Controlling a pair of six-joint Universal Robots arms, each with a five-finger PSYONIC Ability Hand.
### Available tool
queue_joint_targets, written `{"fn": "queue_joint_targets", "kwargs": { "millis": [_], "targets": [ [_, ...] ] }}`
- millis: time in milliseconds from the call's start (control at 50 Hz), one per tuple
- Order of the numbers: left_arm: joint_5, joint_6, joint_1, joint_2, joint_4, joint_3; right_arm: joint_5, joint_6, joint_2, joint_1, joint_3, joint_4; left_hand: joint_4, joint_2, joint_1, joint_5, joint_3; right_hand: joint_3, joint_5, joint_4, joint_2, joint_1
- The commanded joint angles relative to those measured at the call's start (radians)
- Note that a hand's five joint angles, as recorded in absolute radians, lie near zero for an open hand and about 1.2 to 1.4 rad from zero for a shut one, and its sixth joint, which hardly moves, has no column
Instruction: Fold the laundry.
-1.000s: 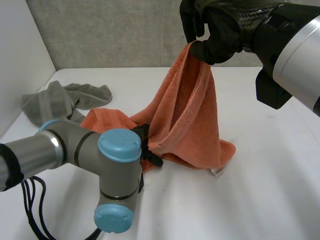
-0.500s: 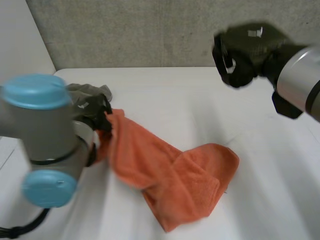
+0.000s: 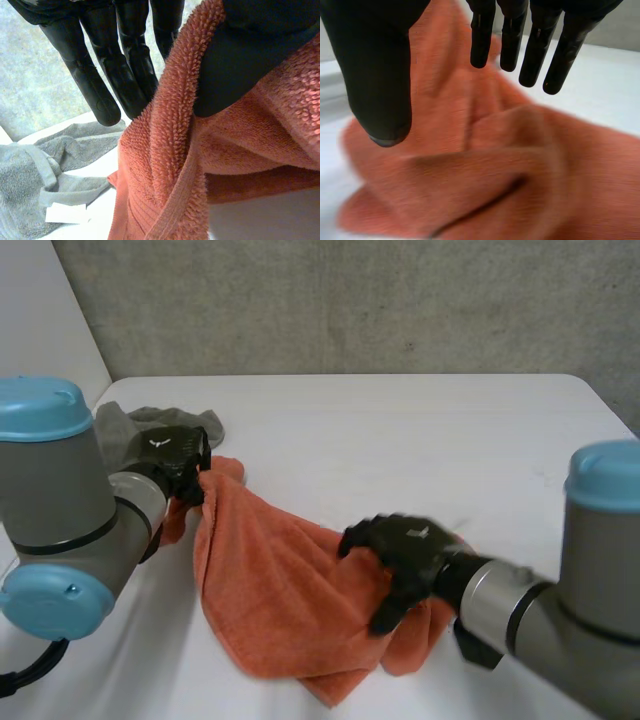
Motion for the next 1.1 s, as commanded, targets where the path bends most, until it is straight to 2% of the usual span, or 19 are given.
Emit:
{"fn": "queue_joint_targets", "kwargs": {
  "millis": [20,120,140,180,260,340,380,460,560,700,840,880,920,1000,1100],
  "targets": [
    [-0.035,-0.002,0.01,-0.033,0.0,0.025,0.038,-0.094,0.065,0.126,0.082,-0.212,0.198,0.221,0.316,0.25,0.228,0.028,0.036,0.034,0.024,0.077],
    [-0.036,-0.003,0.012,-0.033,-0.001,0.022,0.176,-0.204,0.134,0.155,0.064,-0.26,0.198,0.221,0.316,0.25,0.228,0.093,0.101,0.098,0.088,0.142],
    [-0.036,-0.003,0.012,-0.033,-0.001,0.022,0.221,-0.239,0.163,0.155,0.053,-0.257,0.198,0.221,0.316,0.25,0.228,0.186,0.194,0.191,0.182,0.235],
    [-0.038,-0.003,0.009,-0.029,-0.003,0.02,0.25,-0.267,0.185,0.155,0.041,-0.254,0.198,0.221,0.316,0.25,0.228,0.342,0.35,0.347,0.337,0.391],
    [-0.039,0.003,0.003,-0.018,-0.007,0.016,0.293,-0.304,0.193,0.146,0.024,-0.242,0.198,0.221,0.316,0.25,0.228,0.954,0.962,0.959,0.949,1.003],
    [-0.038,0.011,-0.002,0.01,-0.026,0.011,0.281,-0.307,0.156,0.127,0.029,-0.231,0.198,0.221,0.316,0.25,0.228,0.955,0.963,0.96,0.951,1.004],
    [-0.035,0.018,-0.002,0.056,-0.065,-0.001,0.275,-0.31,0.032,0.053,0.018,-0.207,0.198,0.221,0.316,0.25,0.228,0.955,0.963,0.96,0.951,1.004],
    [-0.029,0.018,-0.002,0.093,-0.112,-0.027,0.24,-0.356,-0.067,-0.072,-0.056,-0.112,0.198,0.221,0.316,0.25,0.228,0.955,0.963,0.96,0.951,1.004],
    [-0.027,0.017,-0.008,0.097,-0.132,-0.07,0.174,-0.434,0.068,-0.152,-0.265,0.046,0.198,0.221,0.316,0.25,0.228,0.955,0.963,0.96,0.951,1.004],
    [-0.03,0.014,-0.049,0.038,-0.118,-0.076,0.172,-0.505,0.281,-0.181,-0.6,0.158,0.198,0.221,0.316,0.25,0.228,0.955,0.963,0.96,0.951,1.004],
    [-0.041,0.006,-0.112,-0.103,-0.107,0.002,0.172,-0.579,0.432,-0.167,-0.746,0.18,0.198,0.221,0.316,0.25,0.228,0.955,0.963,0.96,0.951,1.004],
    [-0.044,0.006,-0.118,-0.142,-0.107,0.026,0.169,-0.574,0.435,-0.167,-0.742,0.166,0.198,0.221,0.316,0.25,0.228,0.313,0.321,0.319,0.309,0.362],
    [-0.044,0.006,-0.118,-0.156,-0.107,0.036,0.174,-0.56,0.427,-0.167,-0.729,0.162,0.198,0.221,0.316,0.25,0.228,-0.131,-0.123,-0.126,-0.136,-0.082],
    [-0.058,0.006,-0.112,-0.162,-0.107,0.042,0.181,-0.459,0.366,-0.173,-0.645,0.143,0.198,0.221,0.316,0.25,0.228,-0.186,-0.178,-0.181,-0.19,-0.137],
    [-0.075,0.006,-0.109,-0.159,-0.107,0.03,0.189,-0.268,0.187,-0.181,-0.487,0.148,0.198,0.221,0.316,0.25,0.228,-0.142,-0.134,-0.137,-0.147,-0.093]
  ]
}}
